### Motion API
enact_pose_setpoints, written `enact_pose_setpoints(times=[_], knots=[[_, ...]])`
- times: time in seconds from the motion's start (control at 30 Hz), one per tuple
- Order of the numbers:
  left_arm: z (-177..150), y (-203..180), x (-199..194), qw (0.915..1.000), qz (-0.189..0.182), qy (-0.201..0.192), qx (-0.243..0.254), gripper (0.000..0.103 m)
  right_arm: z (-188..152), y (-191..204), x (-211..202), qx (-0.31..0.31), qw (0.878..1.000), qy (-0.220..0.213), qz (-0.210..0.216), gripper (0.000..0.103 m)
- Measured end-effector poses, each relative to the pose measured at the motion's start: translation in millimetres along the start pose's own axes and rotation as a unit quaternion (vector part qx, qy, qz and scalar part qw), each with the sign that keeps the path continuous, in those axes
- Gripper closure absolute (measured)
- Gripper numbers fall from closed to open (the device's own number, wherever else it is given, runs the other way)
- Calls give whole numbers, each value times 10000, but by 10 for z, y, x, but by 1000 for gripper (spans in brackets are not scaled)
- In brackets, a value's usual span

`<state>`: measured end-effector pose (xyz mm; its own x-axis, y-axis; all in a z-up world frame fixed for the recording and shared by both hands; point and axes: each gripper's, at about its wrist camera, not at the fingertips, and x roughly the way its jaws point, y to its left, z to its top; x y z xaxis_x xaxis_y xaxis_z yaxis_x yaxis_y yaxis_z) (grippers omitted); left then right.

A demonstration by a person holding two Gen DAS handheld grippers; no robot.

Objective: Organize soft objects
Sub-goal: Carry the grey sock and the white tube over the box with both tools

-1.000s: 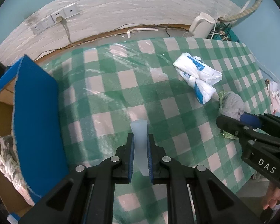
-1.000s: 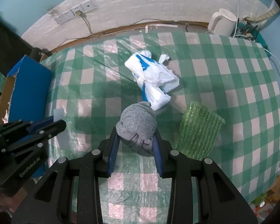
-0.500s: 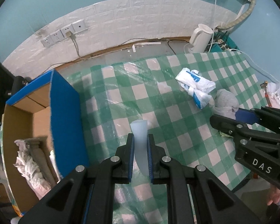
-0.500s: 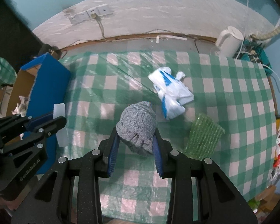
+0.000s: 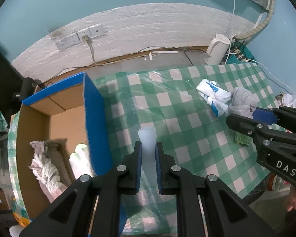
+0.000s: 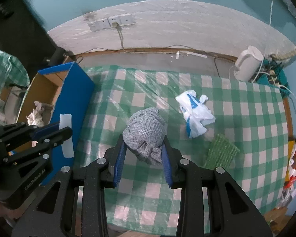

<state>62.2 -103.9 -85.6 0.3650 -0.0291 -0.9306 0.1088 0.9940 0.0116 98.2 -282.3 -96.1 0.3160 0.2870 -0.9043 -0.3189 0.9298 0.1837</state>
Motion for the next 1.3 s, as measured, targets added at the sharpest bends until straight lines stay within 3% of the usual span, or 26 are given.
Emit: enact_pose_setpoints(times=[0.53,1.3], knots=[[-99,407,-174,9994,108,-129,-303,90,109,536,14,-473,9984,-120,269,70],[-439,1317,-226,9947,278,-124,-981,90,225,1478,155,-1131,9910,-48,709,70]])
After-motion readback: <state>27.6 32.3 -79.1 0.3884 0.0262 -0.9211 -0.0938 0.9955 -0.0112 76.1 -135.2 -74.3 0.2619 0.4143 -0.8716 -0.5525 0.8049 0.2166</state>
